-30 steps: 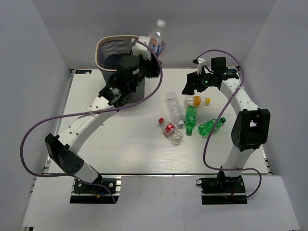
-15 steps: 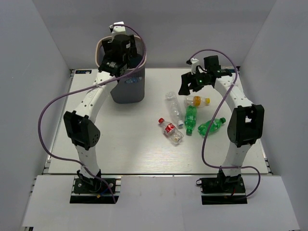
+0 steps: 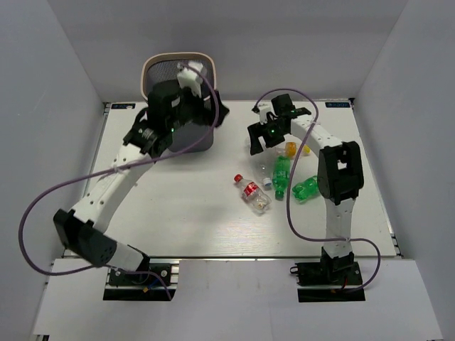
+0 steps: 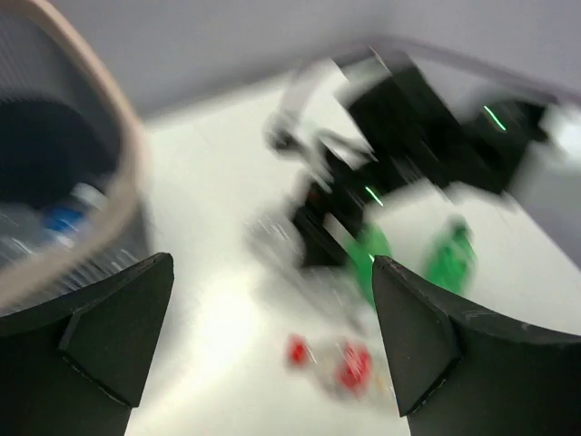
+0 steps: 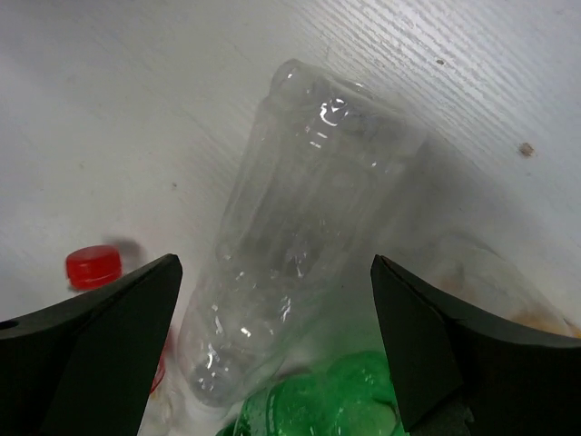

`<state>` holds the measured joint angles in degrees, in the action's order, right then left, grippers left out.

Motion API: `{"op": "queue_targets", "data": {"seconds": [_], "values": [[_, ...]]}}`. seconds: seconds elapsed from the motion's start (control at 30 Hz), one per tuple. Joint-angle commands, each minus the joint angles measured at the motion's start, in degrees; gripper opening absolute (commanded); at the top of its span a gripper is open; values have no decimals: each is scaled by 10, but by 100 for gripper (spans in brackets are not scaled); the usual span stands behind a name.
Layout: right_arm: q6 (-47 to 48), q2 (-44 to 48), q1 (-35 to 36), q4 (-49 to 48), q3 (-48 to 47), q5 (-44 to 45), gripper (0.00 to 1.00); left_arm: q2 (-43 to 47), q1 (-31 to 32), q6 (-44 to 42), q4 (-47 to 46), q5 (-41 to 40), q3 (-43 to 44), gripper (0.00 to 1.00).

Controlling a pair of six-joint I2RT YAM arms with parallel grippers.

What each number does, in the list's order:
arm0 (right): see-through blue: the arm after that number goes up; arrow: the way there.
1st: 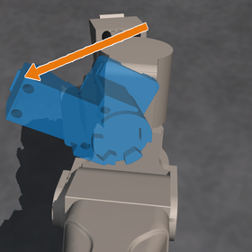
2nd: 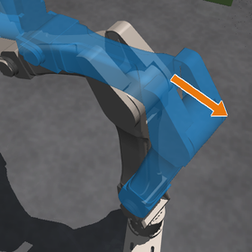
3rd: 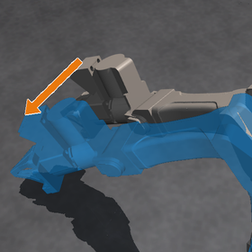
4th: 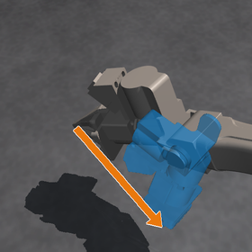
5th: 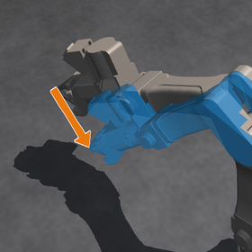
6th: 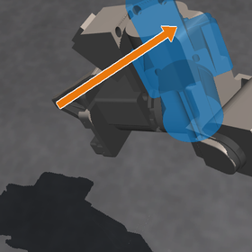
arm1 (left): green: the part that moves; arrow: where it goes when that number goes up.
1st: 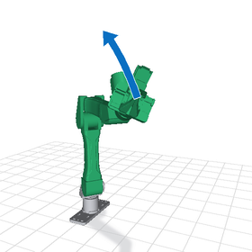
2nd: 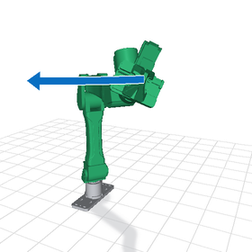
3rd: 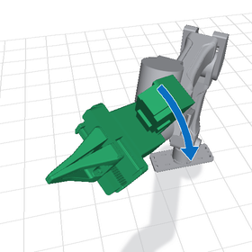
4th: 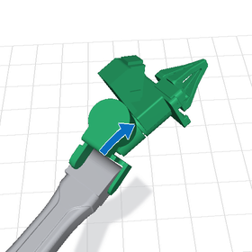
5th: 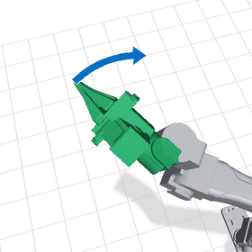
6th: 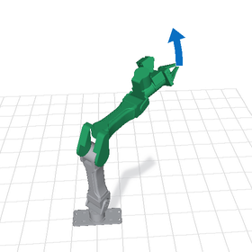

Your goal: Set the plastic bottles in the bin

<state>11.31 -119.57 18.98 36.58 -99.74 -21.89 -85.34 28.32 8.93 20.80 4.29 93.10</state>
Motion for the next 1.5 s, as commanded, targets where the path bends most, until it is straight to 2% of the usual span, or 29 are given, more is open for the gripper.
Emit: {"op": "queue_targets", "data": {"seconds": [0.0, 0.07, 0.23, 0.3, 0.33, 0.37, 0.43, 0.47, 0.53, 0.6, 0.7, 0.83, 0.93, 1.03, 1.07, 1.17, 1.27, 1.33, 1.47], "values": [[-9, -32, 11, 4, -32, 45, 90, 65, 24, 19, 7, 157, -122, 100], [-9, -46, 18, 2, -40, 60, 90, 105, 30, 49, 2, 157, -216, 100], [-14, -84, 29, 4, -52, 78, 90, 176, 56, 94, 9, 131, -332, 100], [-16, -92, 33, 3, -54, 80, 84, 182, 64, 102, 2, 131, -356, 100], [-16, -90, 34, 2, -52, 82, 78, 182, 73, 108, -3, 131, -374, 100], [-16, -88, 34, -1, -53, 74, 61, 174, 78, 108, -3, 131, -381, 100], [-11, -65, 33, 1, -64, 62, 39, 164, 88, 127, -25, 137, -398, 100], [-8, -59, 29, 3, -71, 46, 23, 158, 96, 135, -33, 143, -404, 100], [5, -23, 25, 14, -112, 18, 8, 138, 103, 166, -70, 161, -420, 100], [13, 8, 22, 10, -134, -27, 1, 125, 108, 193, -114, 175, -433, 100], [12, 71, 22, -41, -168, -80, 1, 108, 115, 231, -150, 181, -454, 100], [-30, 152, 30, -279, -148, -120, 0, 85, 121, 237, -165, 187, -454, 100], [-97, 167, 34, -439, -156, -129, 0, 85, 121, 237, -165, 187, -448, 100], [-164, 147, 40, -536, -198, -124, 0, 85, 121, 237, -170, 187, -455, 100], [-195, 128, 43, -615, -209, -126, 0, 85, 121, 242, -175, 187, -462, 100], [-288, 100, 50, -755, -228, -118, 0, 92, 121, 256, -189, 187, -479, 100], [-332, 22, 68, -867, -267, -91, 0, 92, 126, 261, -189, 187, -485, 100], [-338, -34, 89, -849, -336, -68, 0, 98, 126, 261, -189, 187, -491, 100], [-306, -73, 115, -855, -377, -7, 0, 108, 126, 267, -178, 187, -505, 100]]}}
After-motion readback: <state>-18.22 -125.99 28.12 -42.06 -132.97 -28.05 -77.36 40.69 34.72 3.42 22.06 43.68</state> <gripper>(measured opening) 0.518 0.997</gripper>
